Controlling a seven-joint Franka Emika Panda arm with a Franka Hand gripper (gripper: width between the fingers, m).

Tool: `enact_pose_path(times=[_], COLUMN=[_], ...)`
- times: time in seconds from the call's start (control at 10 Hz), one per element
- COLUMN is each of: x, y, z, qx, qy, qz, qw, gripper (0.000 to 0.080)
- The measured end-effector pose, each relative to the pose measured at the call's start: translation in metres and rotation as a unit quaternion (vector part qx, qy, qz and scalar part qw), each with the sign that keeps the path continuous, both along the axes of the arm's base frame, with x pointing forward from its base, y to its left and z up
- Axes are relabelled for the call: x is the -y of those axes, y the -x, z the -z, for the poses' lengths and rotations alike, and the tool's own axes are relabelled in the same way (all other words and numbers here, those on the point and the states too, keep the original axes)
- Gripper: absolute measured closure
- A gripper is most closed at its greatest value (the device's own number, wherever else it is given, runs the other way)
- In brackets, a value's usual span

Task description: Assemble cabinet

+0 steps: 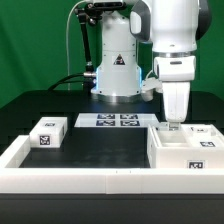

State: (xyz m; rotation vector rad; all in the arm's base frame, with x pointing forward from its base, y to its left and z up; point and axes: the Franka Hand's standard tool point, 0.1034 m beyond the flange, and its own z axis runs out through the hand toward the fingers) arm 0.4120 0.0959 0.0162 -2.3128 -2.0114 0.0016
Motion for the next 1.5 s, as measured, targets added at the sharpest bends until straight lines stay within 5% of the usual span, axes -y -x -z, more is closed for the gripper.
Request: enact_pose_path(times=[0.3,0.9,1.5], x=[0.001,0.002,0.016], y=[0.001,0.000,-0.008], z=[0.001,0.001,-0.043], qx=[-0.002,-0.001,-0.009], qy=[0.000,0.000,0.028], qz=[0.002,0.003,0.013], qw=[1.000,1.000,0.999], gripper=[0.0727,0.0732,0.0731])
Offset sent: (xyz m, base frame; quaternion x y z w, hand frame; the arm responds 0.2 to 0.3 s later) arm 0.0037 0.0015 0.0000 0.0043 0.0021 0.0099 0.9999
